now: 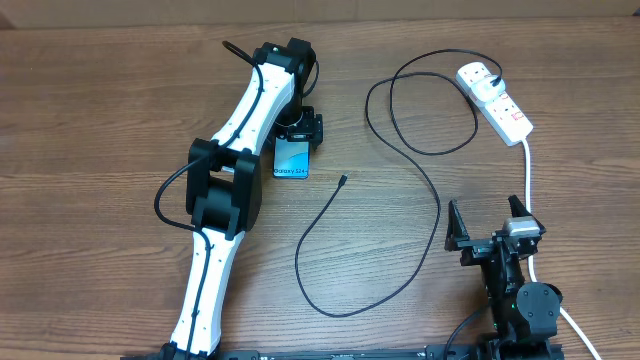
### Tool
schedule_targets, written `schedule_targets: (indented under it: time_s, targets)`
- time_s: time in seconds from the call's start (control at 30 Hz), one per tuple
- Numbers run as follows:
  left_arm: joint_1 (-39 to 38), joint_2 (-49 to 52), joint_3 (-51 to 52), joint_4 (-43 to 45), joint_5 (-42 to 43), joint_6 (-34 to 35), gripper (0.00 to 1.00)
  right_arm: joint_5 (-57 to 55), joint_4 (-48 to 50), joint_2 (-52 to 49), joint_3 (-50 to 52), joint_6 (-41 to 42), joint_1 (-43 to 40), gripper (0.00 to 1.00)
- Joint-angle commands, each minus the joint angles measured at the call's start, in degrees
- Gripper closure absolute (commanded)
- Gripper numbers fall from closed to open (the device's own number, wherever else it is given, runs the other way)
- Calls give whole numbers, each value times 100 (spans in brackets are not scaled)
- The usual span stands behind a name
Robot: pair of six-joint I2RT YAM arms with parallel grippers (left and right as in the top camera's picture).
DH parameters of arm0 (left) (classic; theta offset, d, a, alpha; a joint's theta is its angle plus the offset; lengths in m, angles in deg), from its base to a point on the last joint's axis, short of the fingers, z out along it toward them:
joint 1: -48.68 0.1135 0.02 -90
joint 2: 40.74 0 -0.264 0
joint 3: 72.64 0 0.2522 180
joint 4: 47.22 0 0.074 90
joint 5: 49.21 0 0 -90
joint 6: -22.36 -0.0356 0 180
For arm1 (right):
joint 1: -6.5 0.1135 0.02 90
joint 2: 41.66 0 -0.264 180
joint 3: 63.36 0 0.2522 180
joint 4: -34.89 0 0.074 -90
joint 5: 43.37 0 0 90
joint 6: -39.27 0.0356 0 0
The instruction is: Plug charger to phone and switch on socket
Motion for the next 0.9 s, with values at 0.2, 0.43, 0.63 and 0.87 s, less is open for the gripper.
schedule_targets:
  time_s: [0.2,0.43,0.63,0.87]
  targets:
    - [-55,234,437,210,-105,26,9,-35,33,46,57,15,-15,0]
    - [-46,234,527,236,-149,-15,15,-35,33,46,57,15,-15,0]
    - [-46,234,527,232,-149,-13,20,-35,33,46,57,15,-15,0]
    - [-46,234,527,221,-306,-13,21,-33,33,46,57,15,-15,0]
